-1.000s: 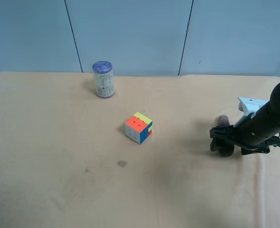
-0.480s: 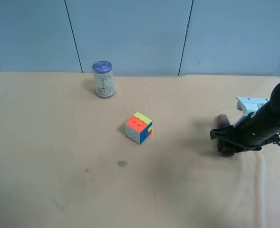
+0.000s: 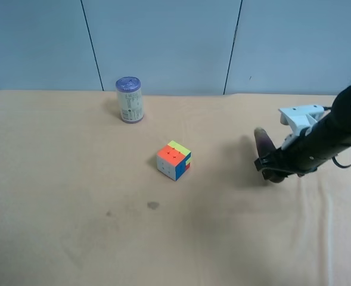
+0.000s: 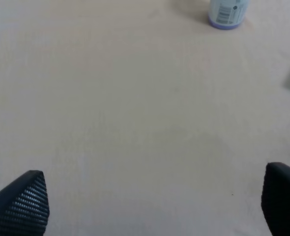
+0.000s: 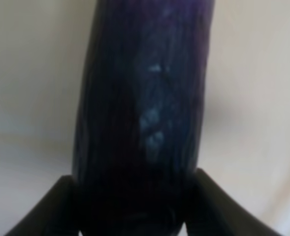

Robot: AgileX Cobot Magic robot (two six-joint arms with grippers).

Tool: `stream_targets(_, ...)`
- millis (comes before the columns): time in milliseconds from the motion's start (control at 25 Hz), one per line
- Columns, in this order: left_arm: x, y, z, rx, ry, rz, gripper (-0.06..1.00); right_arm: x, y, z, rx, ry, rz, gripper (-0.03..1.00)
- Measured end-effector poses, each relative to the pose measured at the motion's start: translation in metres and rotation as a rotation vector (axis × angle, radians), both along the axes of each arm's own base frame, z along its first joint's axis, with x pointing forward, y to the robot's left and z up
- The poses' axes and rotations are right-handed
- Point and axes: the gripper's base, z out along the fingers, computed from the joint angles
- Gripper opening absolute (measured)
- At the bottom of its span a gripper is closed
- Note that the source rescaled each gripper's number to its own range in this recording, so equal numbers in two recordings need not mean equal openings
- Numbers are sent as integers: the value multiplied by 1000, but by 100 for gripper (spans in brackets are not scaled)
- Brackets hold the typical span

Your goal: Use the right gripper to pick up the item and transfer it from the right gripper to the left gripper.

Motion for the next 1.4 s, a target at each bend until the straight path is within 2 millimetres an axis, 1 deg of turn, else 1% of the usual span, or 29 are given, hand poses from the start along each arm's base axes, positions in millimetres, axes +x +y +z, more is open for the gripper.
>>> stream_targets(120, 0, 0, 0, 0, 0, 0, 100, 14, 29, 33, -35, -134, 222, 0)
stream_targets(200, 0, 0, 0, 0, 0, 0, 100, 20, 51, 54, -85, -218, 419, 0)
stream_targets(280, 0, 0, 0, 0, 0, 0, 100, 24, 73, 72, -141, -298, 605, 0)
stream_targets(360, 0, 0, 0, 0, 0, 0, 100, 23, 94, 87, -185, -371, 761, 0)
stream_targets(480, 0, 0, 0, 0, 0, 0, 100, 23, 119, 108, -230, -488, 912, 0)
stream_targets(600, 0, 0, 0, 0, 0, 0, 100, 22, 136, 122, -246, -589, 970, 0)
stream_targets(720, 0, 0, 0, 0, 0, 0, 100, 22, 141, 125, -250, -639, 976, 0)
stream_targets(1120, 0, 0, 0, 0, 0, 0, 100, 24, 142, 128, -252, -669, 963, 0)
stream_targets(1280, 0, 0, 0, 0, 0, 0, 100, 23, 142, 127, -250, -656, 967, 0)
stream_targets(1400, 0, 0, 0, 0, 0, 0, 100, 20, 141, 123, -246, -605, 988, 0)
